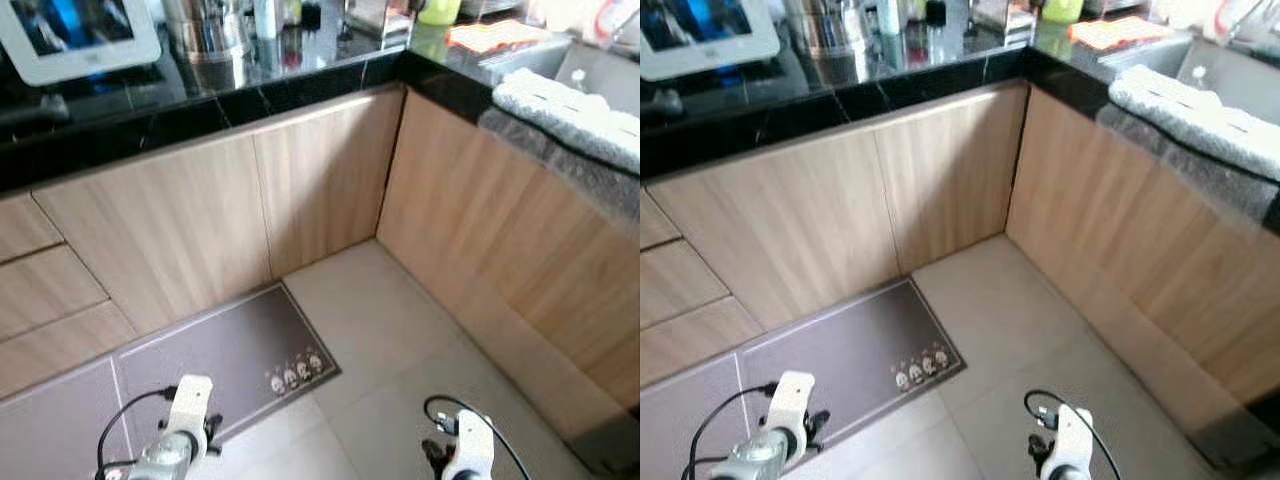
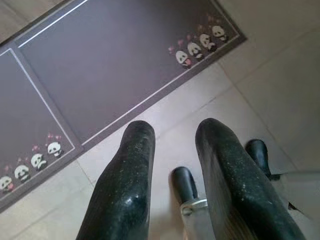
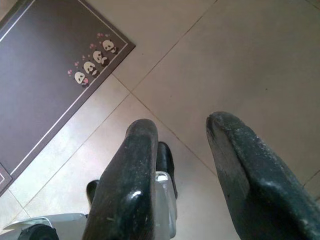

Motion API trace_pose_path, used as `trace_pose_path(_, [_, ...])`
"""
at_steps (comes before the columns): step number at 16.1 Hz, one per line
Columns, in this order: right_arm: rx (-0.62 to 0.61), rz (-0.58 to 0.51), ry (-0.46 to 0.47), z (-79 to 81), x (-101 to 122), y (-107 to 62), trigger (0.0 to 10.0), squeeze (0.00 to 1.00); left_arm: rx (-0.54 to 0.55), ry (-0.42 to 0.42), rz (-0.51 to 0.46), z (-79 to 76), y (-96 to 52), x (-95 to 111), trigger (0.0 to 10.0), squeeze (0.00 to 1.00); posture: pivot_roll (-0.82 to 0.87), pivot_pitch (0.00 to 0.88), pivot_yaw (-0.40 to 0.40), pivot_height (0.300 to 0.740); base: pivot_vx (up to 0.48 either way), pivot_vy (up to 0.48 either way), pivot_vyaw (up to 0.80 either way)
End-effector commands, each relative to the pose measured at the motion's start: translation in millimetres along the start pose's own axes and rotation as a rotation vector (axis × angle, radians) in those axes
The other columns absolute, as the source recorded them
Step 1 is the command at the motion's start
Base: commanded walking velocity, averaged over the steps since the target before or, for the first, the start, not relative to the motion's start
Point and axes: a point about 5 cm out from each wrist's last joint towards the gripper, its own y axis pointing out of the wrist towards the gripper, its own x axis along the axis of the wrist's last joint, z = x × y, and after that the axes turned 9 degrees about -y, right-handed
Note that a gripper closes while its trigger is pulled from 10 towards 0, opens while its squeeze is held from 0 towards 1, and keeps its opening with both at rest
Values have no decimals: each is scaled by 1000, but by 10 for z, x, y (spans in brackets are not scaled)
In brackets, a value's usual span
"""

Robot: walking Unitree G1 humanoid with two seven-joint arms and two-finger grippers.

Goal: Kitchen organization

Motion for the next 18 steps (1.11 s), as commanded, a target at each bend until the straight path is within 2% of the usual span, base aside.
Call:
trace_pose_path(1, [-1, 7, -1, -24, -34, -13, 10000, 0, 5, -14, 17, -14, -3, -46, 10000, 0, -82, 35, -12, 740, 0, 0, 0])
trace_pose_path(3, [-11, 12, -3, -69, -38, -20, 10000, 0, 8, -21, 40, -27, -22, -144, 10000, 0, -64, 47, -21, 740, 0, 0, 0])
trace_pose_path(6, [1, 22, -13, -5, -37, -6, 10000, 0, 48, -39, 80, 61, -82, -322, 10000, 0, -64, 47, -29, 740, 0, 0, 0])
trace_pose_path(10, [17, 22, -23, 35, -9, 8, 10000, 0, 78, -41, 123, 163, -168, -526, 10000, 0, -61, 61, -35, 740, 0, 0, -775])
trace_pose_path(18, [17, 41, -23, 69, -80, -5, 10000, 0, 76, -51, 124, 162, -180, -555, 10000, 0, -67, 59, -22, 740, 0, 0, -788])
